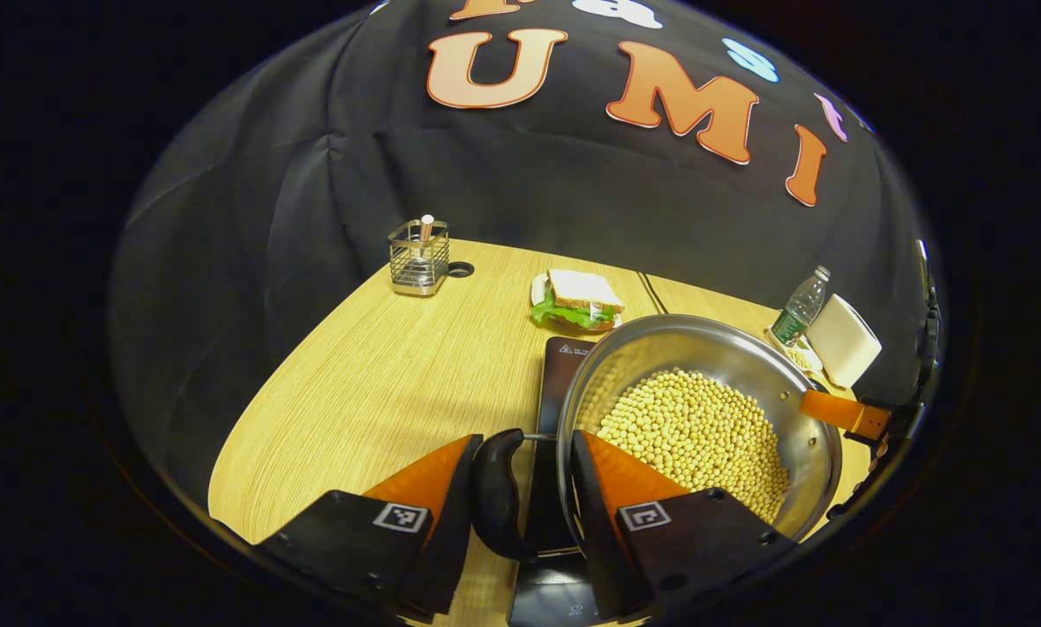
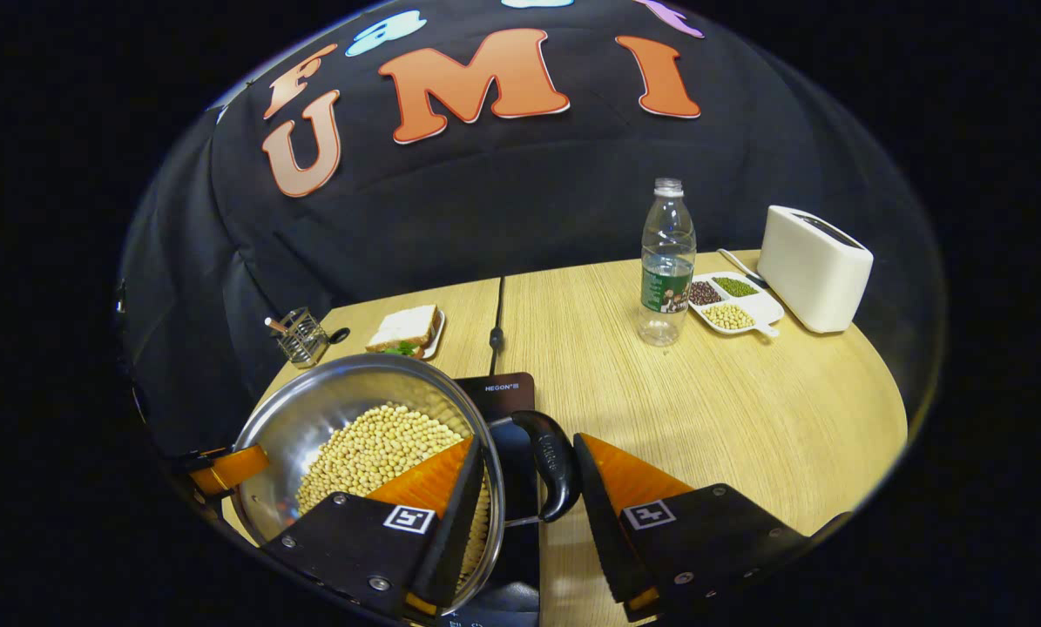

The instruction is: First push the handle of the pot to place it horizontally, then grasp the pot with both hands and set it on the induction cooktop.

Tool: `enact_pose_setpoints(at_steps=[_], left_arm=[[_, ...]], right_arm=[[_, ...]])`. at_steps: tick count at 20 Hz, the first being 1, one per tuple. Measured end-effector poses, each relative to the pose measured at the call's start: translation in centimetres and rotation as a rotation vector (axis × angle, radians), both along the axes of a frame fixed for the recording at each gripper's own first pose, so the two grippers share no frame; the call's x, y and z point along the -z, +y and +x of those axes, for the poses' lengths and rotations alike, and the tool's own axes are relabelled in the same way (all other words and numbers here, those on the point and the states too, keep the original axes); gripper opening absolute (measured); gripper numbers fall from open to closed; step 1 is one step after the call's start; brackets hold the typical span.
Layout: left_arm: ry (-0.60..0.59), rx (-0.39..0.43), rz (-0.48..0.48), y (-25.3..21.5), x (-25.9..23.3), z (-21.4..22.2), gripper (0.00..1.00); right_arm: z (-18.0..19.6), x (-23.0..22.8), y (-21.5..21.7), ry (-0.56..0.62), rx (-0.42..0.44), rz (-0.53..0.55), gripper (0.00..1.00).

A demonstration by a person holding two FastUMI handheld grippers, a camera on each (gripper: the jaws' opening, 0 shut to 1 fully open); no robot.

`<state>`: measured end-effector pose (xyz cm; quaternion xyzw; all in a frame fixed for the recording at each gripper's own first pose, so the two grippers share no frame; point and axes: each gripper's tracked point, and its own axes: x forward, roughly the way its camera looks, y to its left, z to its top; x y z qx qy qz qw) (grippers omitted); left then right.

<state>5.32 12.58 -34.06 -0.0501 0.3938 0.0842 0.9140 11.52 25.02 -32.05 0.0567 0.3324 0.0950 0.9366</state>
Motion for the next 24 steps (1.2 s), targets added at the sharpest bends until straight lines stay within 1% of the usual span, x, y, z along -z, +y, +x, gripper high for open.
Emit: enact_pose_setpoints(at_steps=[1, 2, 3, 5, 6, 8, 10, 11, 13, 14, 15, 16, 18, 21, 23, 24], left_arm=[[-0.038, -0.005, 0.026, 0.2, -1.3, 0.6, 0.7], [-0.086, -0.001, 0.045, 0.1, -2.8, 1.2, 0.71], [-0.124, 0.003, 0.055, -0.4, -4.4, 1.5, 0.8], [-0.198, 0.012, 0.068, -1.4, -8.2, 2.1, 0.99], [-0.242, 0.017, 0.07, -2.0, -10.5, 2.5, 0.99], [-0.346, 0.016, 0.087, -2.9, -15.5, 3.3, 0.98], [-0.45, 0.012, 0.108, -3.3, -20.9, 3.4, 0.98], [-0.481, 0.01, 0.115, -3.7, -23.1, 3.2, 0.96], [-0.534, 0.01, 0.106, -4.4, -27.2, 2.0, 0.98], [-0.561, 0.004, 0.11, -4.4, -29.4, 1.6, 0.96], [-0.59, -0.01, 0.129, -4.1, -31.5, 1.1, 0.99], [-0.621, -0.031, 0.156, -3.4, -33.6, 0.8, 0.98], [-0.665, -0.07, 0.195, -2.4, -36.1, 0.0, 0.98], [-0.706, -0.106, 0.225, -2.4, -38.9, -2.5, 0.99], [-0.726, -0.106, 0.259, -2.9, -40.1, -4.1, 0.99], [-0.725, -0.104, 0.254, -3.3, -40.4, -4.7, 0.99]], right_arm=[[0.2, -1.2, -0.1, -0.026, 0.0, 0.019, 0.65], [0.4, -2.4, -0.4, -0.047, 0.0, 0.032, 0.66], [0.6, -3.8, -0.8, -0.069, 0.0, 0.038, 0.67], [0.6, -6.8, -1.6, -0.126, -0.006, 0.035, 0.76], [0.7, -8.4, -2.3, -0.162, -0.011, 0.029, 0.86], [0.6, -12.0, -3.7, -0.239, -0.018, 0.023, 0.94], [0.2, -15.7, -5.7, -0.316, -0.014, 0.007, 0.94], [0.0, -17.9, -7.1, -0.366, -0.007, -0.008, 0.94], [-0.8, -21.5, -9.9, -0.448, 0.012, -0.058, 0.94], [-1.5, -23.4, -11.2, -0.484, 0.023, -0.087, 0.94], [-2.1, -25.1, -12.4, -0.522, 0.033, -0.11, 0.94], [-2.8, -26.8, -13.5, -0.56, 0.039, -0.126, 0.94], [-4.4, -30.0, -15.5, -0.624, 0.055, -0.136, 0.94], [-6.8, -33.5, -18.3, -0.692, 0.081, -0.115, 0.94], [-8.0, -34.9, -20.3, -0.731, 0.106, -0.121, 0.94], [-8.4, -35.0, -21.2, -0.739, 0.117, -0.124, 0.94]])
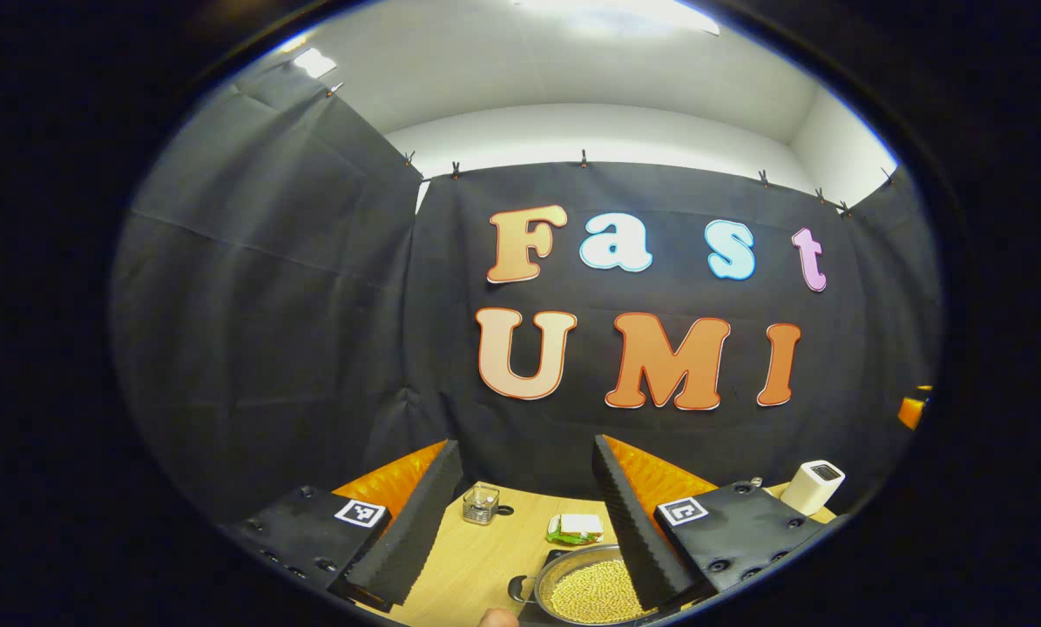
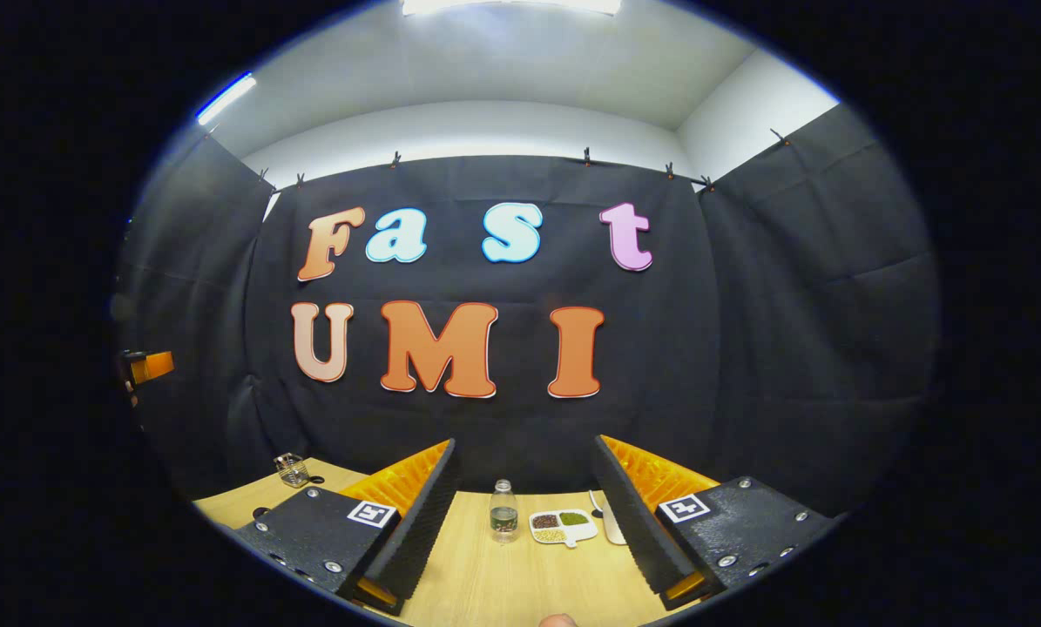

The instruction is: First push the handle of the pot to place it horizontally, then grasp the pot with both hands and set it on the induction cooktop.

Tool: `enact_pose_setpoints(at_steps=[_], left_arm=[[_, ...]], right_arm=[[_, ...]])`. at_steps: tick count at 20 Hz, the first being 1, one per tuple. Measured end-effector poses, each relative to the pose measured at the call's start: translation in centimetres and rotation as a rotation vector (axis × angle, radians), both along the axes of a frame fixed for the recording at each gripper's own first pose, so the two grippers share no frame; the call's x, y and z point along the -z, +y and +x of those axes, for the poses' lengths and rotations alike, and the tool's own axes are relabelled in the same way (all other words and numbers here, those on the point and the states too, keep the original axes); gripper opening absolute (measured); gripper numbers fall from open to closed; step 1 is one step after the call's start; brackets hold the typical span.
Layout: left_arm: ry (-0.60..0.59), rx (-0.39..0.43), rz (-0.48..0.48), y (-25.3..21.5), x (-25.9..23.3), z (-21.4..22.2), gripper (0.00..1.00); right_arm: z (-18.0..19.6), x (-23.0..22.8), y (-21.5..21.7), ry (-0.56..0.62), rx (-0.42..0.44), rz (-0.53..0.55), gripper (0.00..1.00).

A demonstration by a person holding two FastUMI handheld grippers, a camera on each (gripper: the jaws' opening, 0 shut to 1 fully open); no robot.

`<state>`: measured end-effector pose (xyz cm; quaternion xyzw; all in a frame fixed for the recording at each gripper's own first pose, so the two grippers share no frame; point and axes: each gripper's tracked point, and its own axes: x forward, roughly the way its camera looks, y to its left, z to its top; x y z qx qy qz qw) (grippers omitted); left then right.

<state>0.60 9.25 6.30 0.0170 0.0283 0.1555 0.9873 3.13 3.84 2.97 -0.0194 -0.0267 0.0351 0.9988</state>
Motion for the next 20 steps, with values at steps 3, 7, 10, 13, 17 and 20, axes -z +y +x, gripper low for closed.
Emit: enact_pose_setpoints(at_steps=[3, 7, 10, 13, 17, 20], left_arm=[[0.008, 0.012, -0.029, -1.1, -0.1, -1.2, 0.99], [0.006, 0.031, 0.001, -2.6, -0.6, -1.5, 0.98], [0.004, 0.069, 0.013, -4.3, -1.1, -1.0, 0.99], [-0.014, 0.092, 0.011, -5.2, -1.8, -0.3, 0.98], [-0.01, 0.091, -0.012, -5.2, -1.5, 0.3, 0.99], [0.007, 0.077, -0.024, -5.1, -0.7, 1.0, 0.99]], right_arm=[[-1.1, 0.3, -1.1, 0.005, -0.002, 0.022, 0.94], [-1.4, 1.5, -2.2, 0.044, 0.011, 0.042, 0.94], [-1.3, 1.5, -2.5, 0.046, 0.024, 0.047, 1.0], [-1.4, 0.9, -2.5, 0.031, 0.026, 0.036, 1.0], [-1.4, -0.4, -2.6, -0.005, 0.03, 0.022, 1.0], [-1.5, -1.1, -3.0, -0.024, 0.036, 0.025, 0.94]])
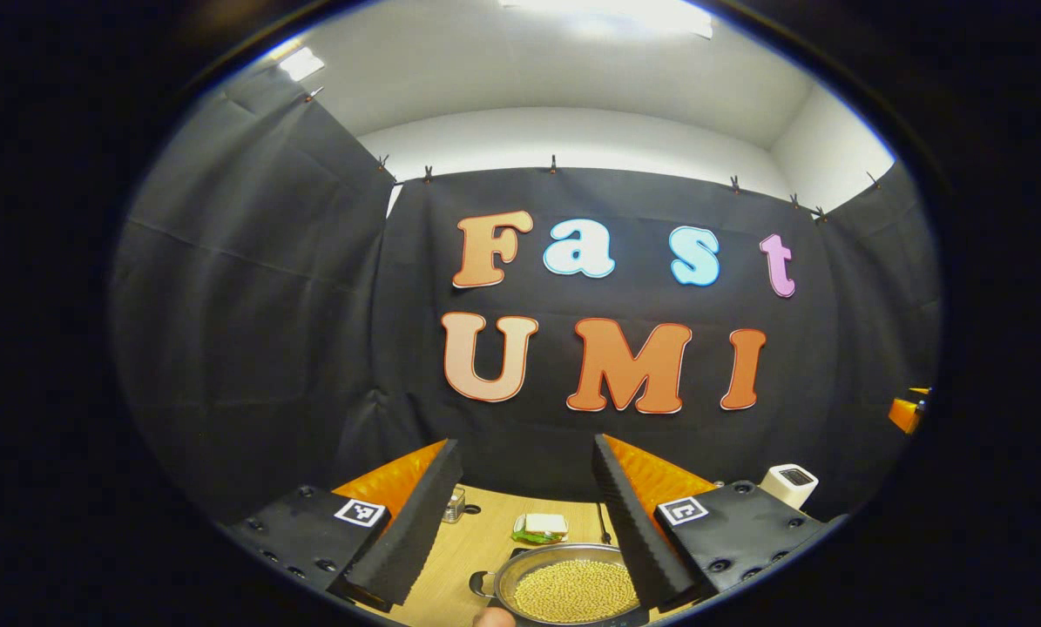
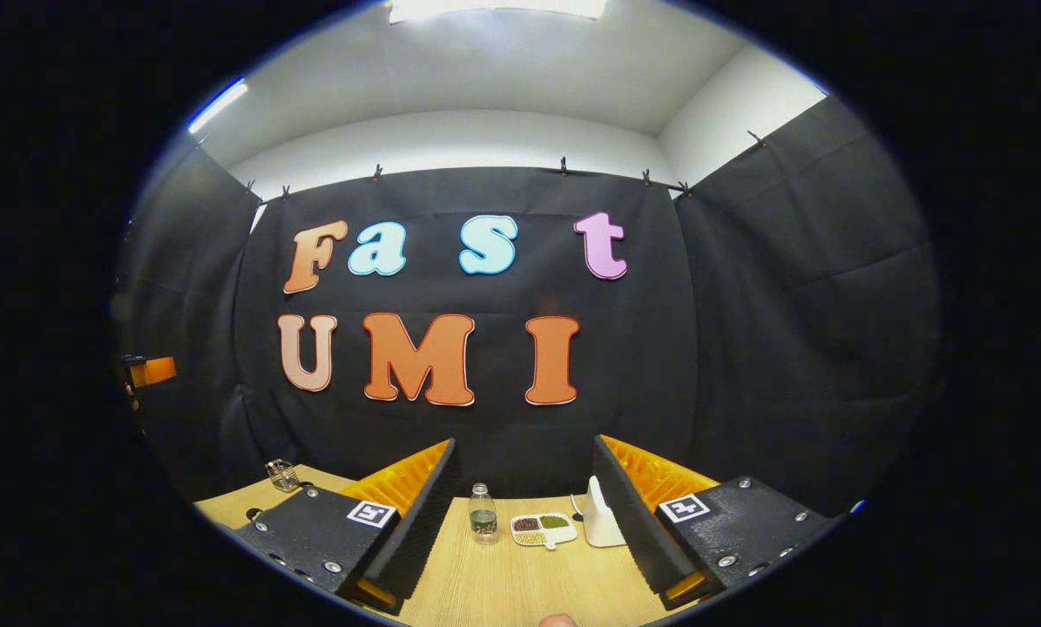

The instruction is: First push the handle of the pot to place it horizontally, then grasp the pot with both hands and set it on the induction cooktop.

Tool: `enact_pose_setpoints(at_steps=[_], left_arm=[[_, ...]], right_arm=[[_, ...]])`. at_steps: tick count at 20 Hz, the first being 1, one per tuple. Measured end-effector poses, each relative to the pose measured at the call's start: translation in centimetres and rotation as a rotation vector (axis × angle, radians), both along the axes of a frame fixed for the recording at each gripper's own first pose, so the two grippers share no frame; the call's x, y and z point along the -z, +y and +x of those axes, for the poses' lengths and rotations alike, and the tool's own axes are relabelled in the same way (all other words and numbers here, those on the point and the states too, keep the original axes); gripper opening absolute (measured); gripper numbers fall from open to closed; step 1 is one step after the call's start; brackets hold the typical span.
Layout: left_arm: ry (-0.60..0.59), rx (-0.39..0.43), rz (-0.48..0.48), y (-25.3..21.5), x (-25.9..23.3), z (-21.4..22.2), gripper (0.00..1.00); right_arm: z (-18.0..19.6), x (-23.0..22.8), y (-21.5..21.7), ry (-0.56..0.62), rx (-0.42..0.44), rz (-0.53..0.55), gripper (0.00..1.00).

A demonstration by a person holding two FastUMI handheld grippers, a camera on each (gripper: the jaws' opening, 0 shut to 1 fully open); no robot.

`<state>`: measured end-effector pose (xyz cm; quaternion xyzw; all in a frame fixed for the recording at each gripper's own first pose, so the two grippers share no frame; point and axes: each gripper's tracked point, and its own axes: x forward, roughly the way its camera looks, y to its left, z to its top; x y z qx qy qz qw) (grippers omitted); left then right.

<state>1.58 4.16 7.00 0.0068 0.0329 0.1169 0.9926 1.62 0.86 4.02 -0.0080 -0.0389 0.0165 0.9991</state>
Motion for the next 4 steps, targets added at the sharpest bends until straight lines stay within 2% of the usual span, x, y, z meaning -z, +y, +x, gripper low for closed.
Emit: enact_pose_setpoints(at_steps=[4], left_arm=[[0.013, 0.008, -0.014, -0.43, 0.59, 0.36, 0.98]], right_arm=[[-0.04, 0.04, -0.21, -0.004, 0.001, -0.003, 0.94]])
